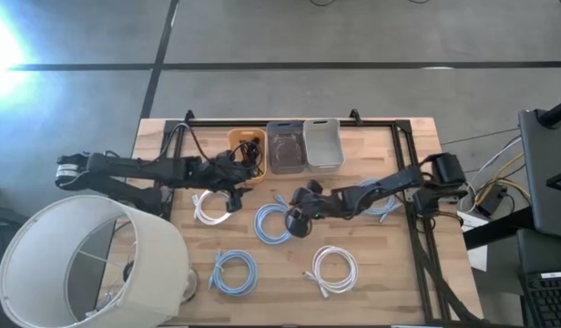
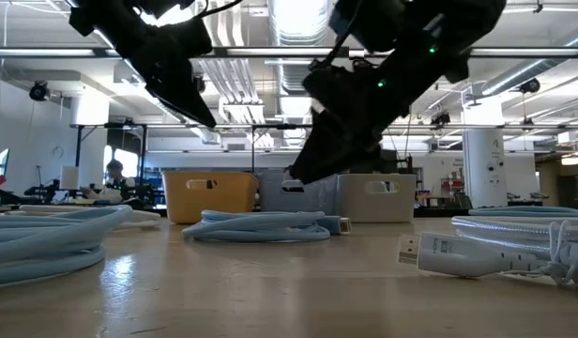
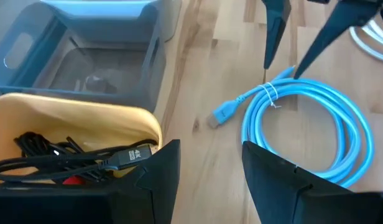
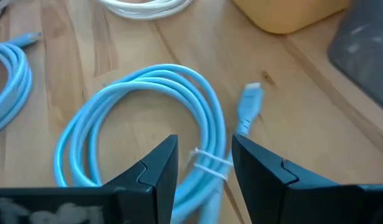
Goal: Pick & Place USB Port
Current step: Put the top left blue hdmi cable into the black bin
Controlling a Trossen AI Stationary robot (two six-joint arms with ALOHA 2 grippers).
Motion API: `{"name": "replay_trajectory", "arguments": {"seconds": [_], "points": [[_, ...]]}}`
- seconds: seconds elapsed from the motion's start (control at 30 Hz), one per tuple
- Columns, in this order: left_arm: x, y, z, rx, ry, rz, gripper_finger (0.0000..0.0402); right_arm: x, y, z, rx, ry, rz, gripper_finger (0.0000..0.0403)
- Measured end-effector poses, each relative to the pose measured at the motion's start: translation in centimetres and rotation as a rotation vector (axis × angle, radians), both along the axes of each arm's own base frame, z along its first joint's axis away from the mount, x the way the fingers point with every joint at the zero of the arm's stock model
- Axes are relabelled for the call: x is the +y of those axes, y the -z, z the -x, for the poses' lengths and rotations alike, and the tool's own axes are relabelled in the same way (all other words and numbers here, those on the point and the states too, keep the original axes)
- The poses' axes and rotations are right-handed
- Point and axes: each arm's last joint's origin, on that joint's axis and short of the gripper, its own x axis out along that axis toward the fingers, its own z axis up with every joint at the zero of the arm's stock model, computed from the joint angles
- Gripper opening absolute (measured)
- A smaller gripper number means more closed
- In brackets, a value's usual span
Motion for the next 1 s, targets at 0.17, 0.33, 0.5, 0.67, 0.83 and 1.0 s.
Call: {"name": "replay_trajectory", "arguments": {"seconds": [0.17, 0.33, 0.5, 0.67, 0.83, 1.0], "points": [[0.0, 0.2, 0.1, 0.005, -0.002, 0.003, 0.0177, -0.3, 0.6, -1.5, 0.084, 0.044, 0.015, 0.0148], [0.0, 0.2, 0.1, 0.004, -0.003, 0.003, 0.0177, -0.7, 1.1, -2.1, 0.208, 0.075, 0.018, 0.0148], [0.0, 0.1, 0.0, -0.003, -0.003, 0.003, 0.0177, -0.4, 2.1, -3.3, 0.246, 0.041, -0.016, 0.0148], [0.0, 0.1, 0.0, -0.006, -0.003, 0.003, 0.0177, -0.3, 3.3, -4.3, 0.278, 0.036, -0.012, 0.0147], [0.0, 0.1, 0.0, -0.009, -0.003, 0.003, 0.0177, -0.4, 3.8, -4.5, 0.304, 0.025, 0.007, 0.0132], [0.0, 0.1, 0.0, -0.01, -0.001, 0.001, 0.0177, -0.4, 3.4, -4.4, 0.316, -0.011, 0.033, 0.0092]]}}
